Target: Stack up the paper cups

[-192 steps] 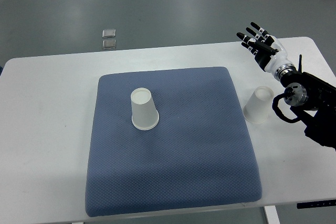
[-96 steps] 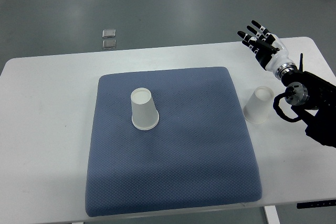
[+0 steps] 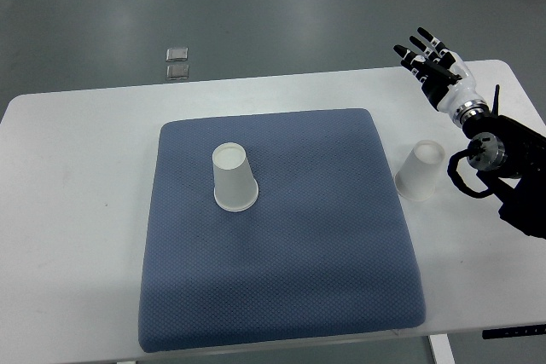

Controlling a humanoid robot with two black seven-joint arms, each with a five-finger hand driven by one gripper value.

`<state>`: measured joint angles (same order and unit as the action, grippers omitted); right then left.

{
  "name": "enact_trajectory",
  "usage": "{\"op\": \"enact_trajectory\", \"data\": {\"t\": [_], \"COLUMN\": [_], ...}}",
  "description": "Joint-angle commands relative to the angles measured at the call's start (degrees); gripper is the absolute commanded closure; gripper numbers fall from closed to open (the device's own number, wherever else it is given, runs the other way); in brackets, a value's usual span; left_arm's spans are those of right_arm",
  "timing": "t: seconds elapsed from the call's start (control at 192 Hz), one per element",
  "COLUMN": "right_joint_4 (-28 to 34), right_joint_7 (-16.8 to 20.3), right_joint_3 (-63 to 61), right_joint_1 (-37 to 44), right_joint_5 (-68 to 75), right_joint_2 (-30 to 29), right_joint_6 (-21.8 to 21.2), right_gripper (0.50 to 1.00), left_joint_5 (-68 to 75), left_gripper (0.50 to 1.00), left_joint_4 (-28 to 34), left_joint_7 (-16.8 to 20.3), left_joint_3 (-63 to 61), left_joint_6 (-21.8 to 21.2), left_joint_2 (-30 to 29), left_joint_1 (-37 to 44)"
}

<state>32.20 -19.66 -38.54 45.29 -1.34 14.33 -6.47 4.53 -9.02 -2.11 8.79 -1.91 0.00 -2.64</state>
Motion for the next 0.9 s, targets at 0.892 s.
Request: {"op": "enact_trajectory", "data": {"t": [0.892], "right_joint_4": [0.23], "right_joint_7": [-0.03], "right_joint_3": [-3.83], "right_joint_1": [-2.05], "right_joint_5": [-0.76], "right_joint_2": [6.24], "right_joint_6": [-11.98], "right_gripper": [0.585], "left_joint_5": [0.04], "left_gripper": [0.500], "left_joint_4": [0.06], "left_joint_7": [0.00], "left_joint_3": [0.00], "left_joint_6": [-0.02], "left_joint_2": [0.00], "left_joint_1": [0.00]}}
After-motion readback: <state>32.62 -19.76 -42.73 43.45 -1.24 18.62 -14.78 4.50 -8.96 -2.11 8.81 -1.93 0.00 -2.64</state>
